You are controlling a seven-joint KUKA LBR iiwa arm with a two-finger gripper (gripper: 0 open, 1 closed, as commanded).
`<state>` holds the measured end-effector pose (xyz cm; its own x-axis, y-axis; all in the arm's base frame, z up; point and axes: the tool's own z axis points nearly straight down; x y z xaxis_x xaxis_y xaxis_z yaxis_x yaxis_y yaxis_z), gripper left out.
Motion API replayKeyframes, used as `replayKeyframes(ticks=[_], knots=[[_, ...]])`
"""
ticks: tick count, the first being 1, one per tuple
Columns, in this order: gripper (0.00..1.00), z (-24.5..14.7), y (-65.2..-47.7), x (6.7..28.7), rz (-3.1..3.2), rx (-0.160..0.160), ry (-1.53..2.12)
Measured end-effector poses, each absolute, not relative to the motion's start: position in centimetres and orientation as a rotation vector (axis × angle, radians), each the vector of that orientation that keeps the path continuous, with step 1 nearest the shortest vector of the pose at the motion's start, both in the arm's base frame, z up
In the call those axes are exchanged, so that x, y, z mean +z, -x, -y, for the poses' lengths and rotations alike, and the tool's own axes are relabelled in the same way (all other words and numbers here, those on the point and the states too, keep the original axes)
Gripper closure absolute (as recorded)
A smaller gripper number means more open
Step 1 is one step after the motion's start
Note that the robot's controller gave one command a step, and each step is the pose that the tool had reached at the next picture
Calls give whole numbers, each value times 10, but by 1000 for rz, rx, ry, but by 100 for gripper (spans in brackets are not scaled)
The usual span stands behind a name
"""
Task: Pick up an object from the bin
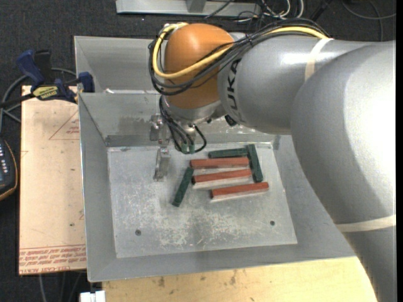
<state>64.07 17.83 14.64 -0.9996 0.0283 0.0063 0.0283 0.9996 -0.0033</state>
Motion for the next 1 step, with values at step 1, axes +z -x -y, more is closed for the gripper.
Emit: replayKeyframes(ticks=[1], knots=[[0,-86,-629,69,3115,1,-397]])
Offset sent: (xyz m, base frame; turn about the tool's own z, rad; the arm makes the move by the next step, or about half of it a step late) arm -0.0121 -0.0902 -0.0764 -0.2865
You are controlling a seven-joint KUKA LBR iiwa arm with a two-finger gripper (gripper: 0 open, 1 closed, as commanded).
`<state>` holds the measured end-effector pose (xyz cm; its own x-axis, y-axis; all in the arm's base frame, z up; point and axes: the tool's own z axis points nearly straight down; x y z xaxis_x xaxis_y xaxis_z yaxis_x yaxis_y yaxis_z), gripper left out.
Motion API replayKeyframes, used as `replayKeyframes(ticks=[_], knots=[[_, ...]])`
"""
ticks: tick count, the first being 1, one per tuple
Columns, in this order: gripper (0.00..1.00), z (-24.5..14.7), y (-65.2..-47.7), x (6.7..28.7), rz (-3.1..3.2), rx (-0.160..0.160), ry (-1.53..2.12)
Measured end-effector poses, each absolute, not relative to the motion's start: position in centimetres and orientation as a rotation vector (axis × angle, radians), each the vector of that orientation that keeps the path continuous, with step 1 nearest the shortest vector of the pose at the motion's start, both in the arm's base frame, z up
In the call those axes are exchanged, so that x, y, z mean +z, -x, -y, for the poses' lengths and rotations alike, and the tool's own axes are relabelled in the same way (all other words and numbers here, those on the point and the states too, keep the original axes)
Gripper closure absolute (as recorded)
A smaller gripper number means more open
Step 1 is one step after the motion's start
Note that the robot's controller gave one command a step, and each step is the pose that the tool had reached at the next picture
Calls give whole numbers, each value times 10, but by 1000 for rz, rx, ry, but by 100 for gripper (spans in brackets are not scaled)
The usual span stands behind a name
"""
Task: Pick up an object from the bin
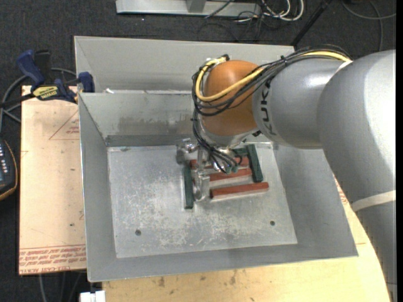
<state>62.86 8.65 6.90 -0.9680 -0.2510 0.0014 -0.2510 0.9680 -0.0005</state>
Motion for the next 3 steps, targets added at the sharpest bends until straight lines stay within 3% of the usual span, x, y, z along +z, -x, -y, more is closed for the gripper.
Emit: replayKeyframes(ticks=[1,2,3], knots=[[0,-22,-645,71,3084,2,-624],[100,-24,-645,71,3081,-3,-627],[100,-3,-660,211,3115,2,-499]])
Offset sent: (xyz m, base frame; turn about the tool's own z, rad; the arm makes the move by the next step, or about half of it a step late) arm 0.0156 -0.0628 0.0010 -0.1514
